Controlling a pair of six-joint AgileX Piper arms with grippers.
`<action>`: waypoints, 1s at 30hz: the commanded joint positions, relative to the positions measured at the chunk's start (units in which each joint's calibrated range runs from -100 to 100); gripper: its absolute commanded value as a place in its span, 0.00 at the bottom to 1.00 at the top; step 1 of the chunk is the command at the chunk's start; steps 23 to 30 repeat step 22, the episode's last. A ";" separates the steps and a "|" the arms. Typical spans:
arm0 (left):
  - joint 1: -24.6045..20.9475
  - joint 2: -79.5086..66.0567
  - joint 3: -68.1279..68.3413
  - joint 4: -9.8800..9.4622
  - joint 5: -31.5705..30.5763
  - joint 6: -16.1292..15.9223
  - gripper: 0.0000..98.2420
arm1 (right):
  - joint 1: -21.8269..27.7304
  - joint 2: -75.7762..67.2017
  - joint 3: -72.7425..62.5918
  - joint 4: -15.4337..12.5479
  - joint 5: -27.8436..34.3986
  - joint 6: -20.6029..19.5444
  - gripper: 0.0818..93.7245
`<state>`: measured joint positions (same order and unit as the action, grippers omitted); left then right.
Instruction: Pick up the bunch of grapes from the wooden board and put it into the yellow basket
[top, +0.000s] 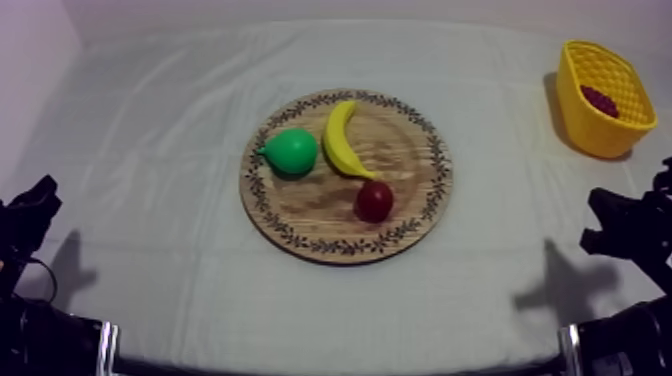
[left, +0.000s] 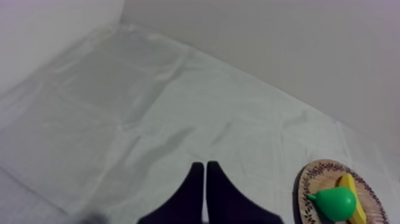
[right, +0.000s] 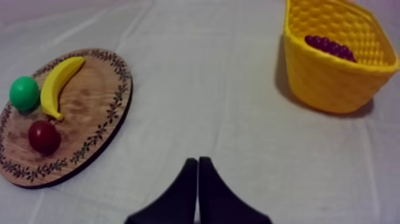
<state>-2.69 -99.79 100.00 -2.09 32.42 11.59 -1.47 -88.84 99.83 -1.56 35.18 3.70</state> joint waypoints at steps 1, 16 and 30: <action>-0.03 0.05 0.00 0.01 -0.01 0.00 0.00 | 0.12 -0.89 -0.06 0.04 -0.63 6.62 0.00; -0.03 0.05 0.00 0.01 -0.01 0.01 0.00 | 1.46 -6.66 -0.05 0.12 0.21 9.36 0.00; -0.03 0.05 0.00 0.01 -0.01 0.01 0.00 | 2.94 -6.81 -0.05 0.12 0.37 9.52 0.00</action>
